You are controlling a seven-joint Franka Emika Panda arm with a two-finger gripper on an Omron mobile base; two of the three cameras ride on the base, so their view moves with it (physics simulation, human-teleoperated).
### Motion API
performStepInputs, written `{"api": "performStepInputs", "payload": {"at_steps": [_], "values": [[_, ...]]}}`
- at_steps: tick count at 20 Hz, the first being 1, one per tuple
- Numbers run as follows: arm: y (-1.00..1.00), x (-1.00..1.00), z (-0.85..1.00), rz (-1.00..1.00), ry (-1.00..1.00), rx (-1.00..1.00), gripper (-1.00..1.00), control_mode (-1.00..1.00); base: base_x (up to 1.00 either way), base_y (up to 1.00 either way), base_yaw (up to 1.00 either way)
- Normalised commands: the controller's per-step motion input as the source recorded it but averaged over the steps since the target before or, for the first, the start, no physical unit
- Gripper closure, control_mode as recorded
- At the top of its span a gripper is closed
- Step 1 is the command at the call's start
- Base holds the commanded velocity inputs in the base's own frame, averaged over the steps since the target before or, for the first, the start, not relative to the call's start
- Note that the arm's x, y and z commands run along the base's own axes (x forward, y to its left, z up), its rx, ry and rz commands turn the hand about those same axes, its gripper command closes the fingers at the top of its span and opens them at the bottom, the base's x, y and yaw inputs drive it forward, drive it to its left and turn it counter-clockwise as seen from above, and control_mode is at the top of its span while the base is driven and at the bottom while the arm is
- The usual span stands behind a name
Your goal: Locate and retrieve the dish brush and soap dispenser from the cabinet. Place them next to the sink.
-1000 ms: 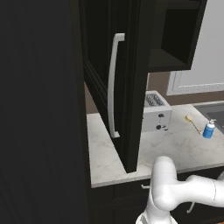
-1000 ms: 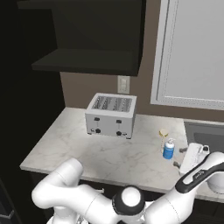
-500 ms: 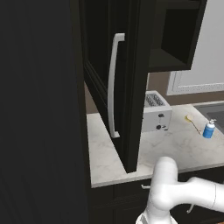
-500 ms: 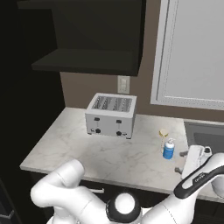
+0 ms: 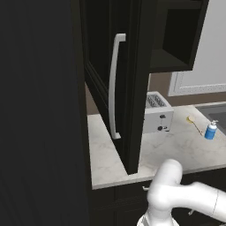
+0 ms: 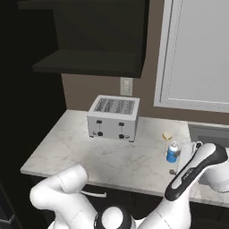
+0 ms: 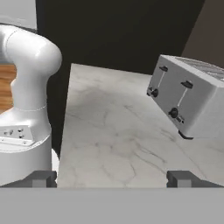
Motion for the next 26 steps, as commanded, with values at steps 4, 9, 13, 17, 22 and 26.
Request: {"api": "performStepInputs", "payload": {"at_steps": [4,9,13,17,22,26], "values": [[0.63,-0.12,0.27,0.00,0.00,-0.21,-1.00,-1.00,0.00,0.00,0.00],[0.65,-0.09,0.19,0.01,0.00,-0.21,-1.00,-1.00,0.00,0.00,0.00],[0.65,-0.07,0.15,0.04,0.00,-0.21,-1.00,-1.00,0.00,0.00,0.00],[0.59,-0.01,0.12,0.09,0.01,-0.20,-1.00,-1.00,0.00,0.00,0.00],[0.24,0.00,0.02,0.11,0.00,-0.13,-1.00,-1.00,0.00,0.00,0.00],[-0.05,0.00,0.00,0.24,-0.07,-0.02,-1.00,-1.00,0.00,0.00,0.00]]}}
